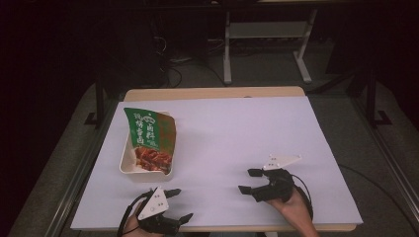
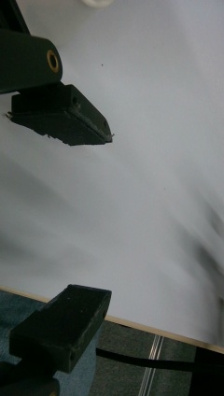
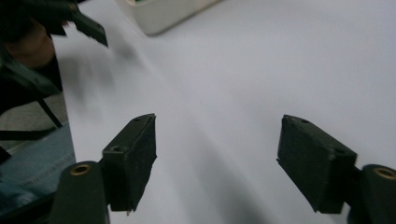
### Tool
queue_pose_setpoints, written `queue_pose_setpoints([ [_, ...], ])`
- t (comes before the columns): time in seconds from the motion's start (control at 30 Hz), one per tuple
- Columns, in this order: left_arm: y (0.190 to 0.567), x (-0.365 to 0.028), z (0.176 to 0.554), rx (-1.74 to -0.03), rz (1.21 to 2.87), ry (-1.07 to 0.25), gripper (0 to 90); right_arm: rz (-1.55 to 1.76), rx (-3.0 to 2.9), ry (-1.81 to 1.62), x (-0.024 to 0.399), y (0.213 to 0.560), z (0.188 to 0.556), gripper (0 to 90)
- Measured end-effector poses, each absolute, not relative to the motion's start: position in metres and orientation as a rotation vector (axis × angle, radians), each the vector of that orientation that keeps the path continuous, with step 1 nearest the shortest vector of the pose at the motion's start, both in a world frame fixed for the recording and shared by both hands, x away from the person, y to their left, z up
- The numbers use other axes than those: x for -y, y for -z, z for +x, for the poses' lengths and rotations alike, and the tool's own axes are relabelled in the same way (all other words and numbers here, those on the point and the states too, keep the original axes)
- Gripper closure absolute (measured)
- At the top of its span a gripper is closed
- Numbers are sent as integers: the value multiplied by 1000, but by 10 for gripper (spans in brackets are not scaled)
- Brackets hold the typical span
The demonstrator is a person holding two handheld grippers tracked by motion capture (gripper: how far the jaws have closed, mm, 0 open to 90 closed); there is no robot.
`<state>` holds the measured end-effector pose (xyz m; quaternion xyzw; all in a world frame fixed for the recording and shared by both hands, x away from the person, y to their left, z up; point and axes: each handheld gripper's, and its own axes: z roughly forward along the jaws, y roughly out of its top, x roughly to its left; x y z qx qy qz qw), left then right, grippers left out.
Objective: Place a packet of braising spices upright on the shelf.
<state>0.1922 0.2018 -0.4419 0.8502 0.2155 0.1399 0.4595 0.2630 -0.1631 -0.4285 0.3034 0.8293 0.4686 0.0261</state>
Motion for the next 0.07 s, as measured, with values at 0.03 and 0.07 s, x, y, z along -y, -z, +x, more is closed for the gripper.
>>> queue_pose_setpoints([
  [0.03, 442, -202, 192, -527, 2095, -344, 199, 952, -2551, -1432, 165, 433, 258, 247],
  [0.07, 442, -202, 191, -523, 2096, -347, 199, 967, -2551, -1418, 167, 436, 254, 240],
])
